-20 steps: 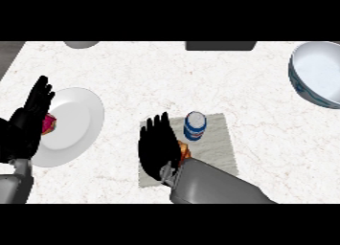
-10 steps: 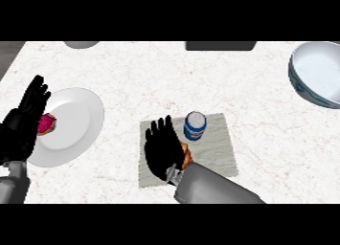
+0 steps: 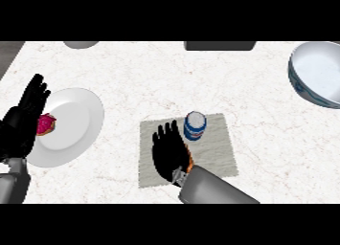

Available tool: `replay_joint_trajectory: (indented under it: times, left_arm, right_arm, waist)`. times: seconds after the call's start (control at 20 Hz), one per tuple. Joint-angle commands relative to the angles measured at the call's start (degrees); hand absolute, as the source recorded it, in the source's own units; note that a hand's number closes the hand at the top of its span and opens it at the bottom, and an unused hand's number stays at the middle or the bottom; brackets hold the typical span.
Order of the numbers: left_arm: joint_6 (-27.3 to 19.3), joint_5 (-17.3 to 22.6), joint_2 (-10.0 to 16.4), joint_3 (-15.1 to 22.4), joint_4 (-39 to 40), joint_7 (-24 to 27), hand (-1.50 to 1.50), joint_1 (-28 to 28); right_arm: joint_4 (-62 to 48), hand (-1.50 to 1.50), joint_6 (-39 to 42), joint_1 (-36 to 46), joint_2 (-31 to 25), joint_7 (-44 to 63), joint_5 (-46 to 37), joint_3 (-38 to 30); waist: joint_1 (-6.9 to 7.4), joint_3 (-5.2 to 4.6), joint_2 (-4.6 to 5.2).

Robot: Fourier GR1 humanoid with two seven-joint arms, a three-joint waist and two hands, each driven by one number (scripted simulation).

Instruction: Pick the croissant from the placemat and place it in the bowl

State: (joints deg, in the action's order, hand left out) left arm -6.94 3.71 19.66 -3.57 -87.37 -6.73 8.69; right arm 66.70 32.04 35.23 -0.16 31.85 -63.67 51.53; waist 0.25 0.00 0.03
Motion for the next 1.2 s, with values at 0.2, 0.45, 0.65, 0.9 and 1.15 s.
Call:
replay_joint_trajectory:
  times: [0.2,0.45,0.65,0.9,1.15]
  left_arm:
    - [1.34,-1.92,-1.39,-0.98,-0.71,-0.24,0.00,-0.28]
    - [1.10,-2.51,-2.52,-0.93,0.35,-0.66,0.00,1.40]
    - [0.15,-4.50,-4.43,0.40,-0.42,0.40,0.00,-0.33]
    - [-1.54,-6.42,-6.24,2.72,-7.25,-3.63,0.00,-2.56]
    - [2.54,-3.72,-3.28,-1.58,-1.84,-2.14,0.00,0.76]
  right_arm:
    - [-6.32,-1.50,-5.79,0.63,0.14,-4.77,-4.29,-2.67]
    - [-11.58,1.50,-5.33,2.31,0.16,-4.00,2.51,-2.28]
    - [-12.17,1.50,-6.50,4.99,0.16,-6.91,5.91,1.04]
    - [-17.51,1.50,-12.76,5.61,0.14,-8.74,6.39,1.71]
    - [-20.54,1.50,-21.58,6.69,0.14,-10.11,4.55,2.93]
  waist:
    - [0.15,0.00,0.00]
    - [0.41,0.01,0.08]
    - [0.80,0.01,0.13]
    - [1.01,0.03,0.06]
    - [0.62,0.02,0.12]
